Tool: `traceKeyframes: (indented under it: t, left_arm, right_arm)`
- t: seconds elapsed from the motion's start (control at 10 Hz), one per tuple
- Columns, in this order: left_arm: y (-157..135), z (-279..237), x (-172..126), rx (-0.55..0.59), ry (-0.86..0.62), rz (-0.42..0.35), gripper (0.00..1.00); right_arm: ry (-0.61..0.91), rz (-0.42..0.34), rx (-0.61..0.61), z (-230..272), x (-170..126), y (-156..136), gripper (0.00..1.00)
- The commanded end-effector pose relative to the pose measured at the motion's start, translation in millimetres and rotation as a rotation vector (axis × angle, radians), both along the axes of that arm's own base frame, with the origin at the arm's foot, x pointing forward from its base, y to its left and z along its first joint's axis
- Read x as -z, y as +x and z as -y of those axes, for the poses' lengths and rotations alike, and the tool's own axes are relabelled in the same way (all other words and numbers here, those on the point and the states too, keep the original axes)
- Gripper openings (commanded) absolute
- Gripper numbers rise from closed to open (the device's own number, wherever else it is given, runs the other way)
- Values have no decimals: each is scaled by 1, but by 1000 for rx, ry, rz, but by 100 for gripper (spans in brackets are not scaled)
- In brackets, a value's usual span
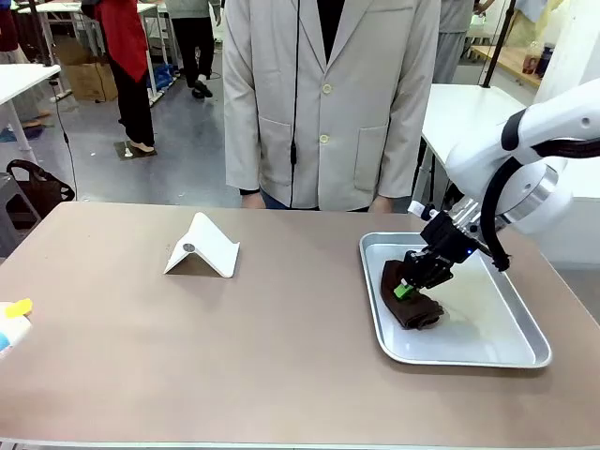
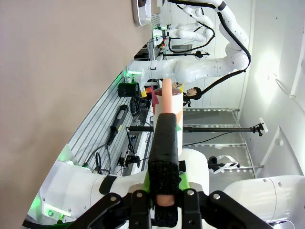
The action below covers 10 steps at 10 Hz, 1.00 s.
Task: Clean the surface of the table.
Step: Clean the area not pointed to by the person.
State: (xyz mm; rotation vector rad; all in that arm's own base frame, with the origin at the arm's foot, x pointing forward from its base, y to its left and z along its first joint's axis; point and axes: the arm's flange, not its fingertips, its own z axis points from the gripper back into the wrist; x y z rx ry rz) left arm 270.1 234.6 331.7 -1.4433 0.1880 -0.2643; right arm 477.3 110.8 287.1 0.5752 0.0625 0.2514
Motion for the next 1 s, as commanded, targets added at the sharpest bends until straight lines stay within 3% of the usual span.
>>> traceKeyframes:
  t: [0.0,0.9]
  left_arm:
    - [0,-1,-6,-14,-24,4,22]
    - [0,-1,-6,-14,-24,4,22]
  right_arm:
    - [44,-18,-7,-7,26,-8,10]
    - [176,74,308,140,-22,-5,10]
